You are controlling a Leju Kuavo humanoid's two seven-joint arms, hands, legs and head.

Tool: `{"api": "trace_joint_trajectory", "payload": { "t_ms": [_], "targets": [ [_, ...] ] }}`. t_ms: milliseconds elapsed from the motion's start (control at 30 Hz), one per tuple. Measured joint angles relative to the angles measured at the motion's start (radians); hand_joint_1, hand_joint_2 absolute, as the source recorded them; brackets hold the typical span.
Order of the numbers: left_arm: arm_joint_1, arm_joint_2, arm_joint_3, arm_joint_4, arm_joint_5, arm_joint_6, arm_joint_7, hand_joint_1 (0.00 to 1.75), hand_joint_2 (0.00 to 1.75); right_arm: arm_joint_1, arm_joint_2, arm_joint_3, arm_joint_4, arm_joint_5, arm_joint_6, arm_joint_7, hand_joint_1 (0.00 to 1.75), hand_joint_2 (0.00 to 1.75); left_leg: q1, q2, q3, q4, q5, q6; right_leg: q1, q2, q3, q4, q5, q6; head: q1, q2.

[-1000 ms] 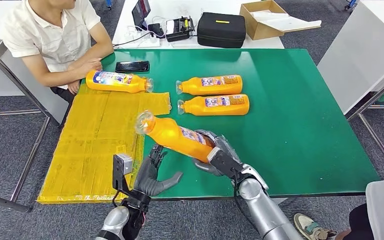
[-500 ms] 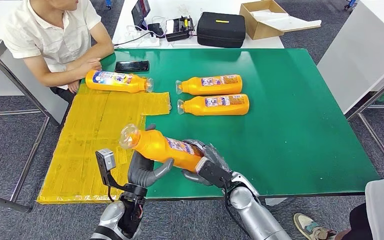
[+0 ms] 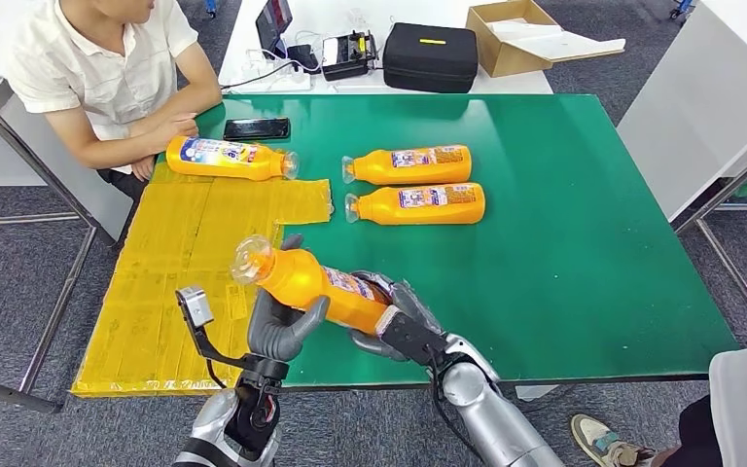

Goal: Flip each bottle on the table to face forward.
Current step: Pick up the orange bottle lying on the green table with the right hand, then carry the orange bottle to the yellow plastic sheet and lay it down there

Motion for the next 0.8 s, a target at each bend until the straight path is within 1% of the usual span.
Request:
{"api": "trace_joint_trajectory", "payload": {
  "t_ms": [167, 433, 467, 500, 567, 600, 633, 733, 800],
  "targets": [
    [-0.013, 0.0, -0.015, 0.024, -0.005, 0.0, -0.016, 1.75, 1.75, -0.009, 0.0, 0.0, 0.011, -0.013, -0.002, -0.011, 1.75, 1.75, 0.0, 0.0, 0.0, 0.0, 0.0, 0.0, 0.0, 0.0, 0.0, 0.0, 0.0, 0.0, 0.0, 0.0],
    [-0.032, 0.0, -0.036, 0.033, -0.111, 0.05, -0.04, 1.75, 1.75, -0.005, 0.0, 0.0, 0.013, -0.015, -0.007, -0.009, 1.73, 1.75, 0.0, 0.0, 0.0, 0.0, 0.0, 0.0, 0.0, 0.0, 0.0, 0.0, 0.0, 0.0, 0.0, 0.0],
    [-0.034, 0.0, -0.038, 0.033, -0.116, 0.053, -0.042, 1.75, 1.75, -0.005, 0.0, 0.0, 0.013, -0.015, -0.008, -0.008, 1.66, 1.75, 0.0, 0.0, 0.0, 0.0, 0.0, 0.0, 0.0, 0.0, 0.0, 0.0, 0.0, 0.0, 0.0, 0.0],
    [-0.035, 0.0, -0.04, 0.033, -0.12, 0.056, -0.043, 1.75, 1.75, -0.004, 0.0, 0.0, 0.013, -0.015, -0.008, -0.008, 1.35, 1.75, 0.0, 0.0, 0.0, 0.0, 0.0, 0.0, 0.0, 0.0, 0.0, 0.0, 0.0, 0.0, 0.0, 0.0],
    [-0.036, 0.0, -0.041, 0.033, -0.132, 0.064, -0.048, 1.75, 1.75, -0.002, 0.0, 0.0, 0.013, -0.015, -0.01, -0.006, 0.49, 1.75, 0.0, 0.0, 0.0, 0.0, 0.0, 0.0, 0.0, 0.0, 0.0, 0.0, 0.0, 0.0, 0.0, 0.0],
    [-0.036, 0.0, -0.041, 0.033, -0.141, 0.069, -0.052, 1.75, 1.75, -0.001, 0.001, 0.0, 0.012, -0.015, -0.011, -0.005, 0.13, 1.75, 0.0, 0.0, 0.0, 0.0, 0.0, 0.0, 0.0, 0.0, 0.0, 0.0, 0.0, 0.0, 0.0, 0.0],
    [-0.037, 0.0, -0.042, 0.033, -0.155, 0.078, -0.056, 1.75, 1.75, 0.001, 0.002, -0.001, 0.012, -0.016, -0.014, -0.003, 0.0, 1.75, 0.0, 0.0, 0.0, 0.0, 0.0, 0.0, 0.0, 0.0, 0.0, 0.0, 0.0, 0.0, 0.0, 0.0],
    [-0.036, 0.0, -0.044, 0.027, -0.221, 0.124, -0.068, 1.75, 1.75, 0.009, 0.013, -0.005, 0.009, -0.005, -0.044, 0.013, 0.0, 1.75, 0.0, 0.0, 0.0, 0.0, 0.0, 0.0, 0.0, 0.0, 0.0, 0.0, 0.0, 0.0, 0.0, 0.0],
    [-0.034, 0.0, -0.042, 0.015, -0.268, 0.155, -0.07, 1.75, 1.75, 0.017, 0.023, -0.011, -0.001, 0.016, -0.079, 0.032, 0.0, 0.87, 0.0, 0.0, 0.0, 0.0, 0.0, 0.0, 0.0, 0.0, 0.0, 0.0, 0.0, 0.0, 0.0, 0.0]
  ]
}}
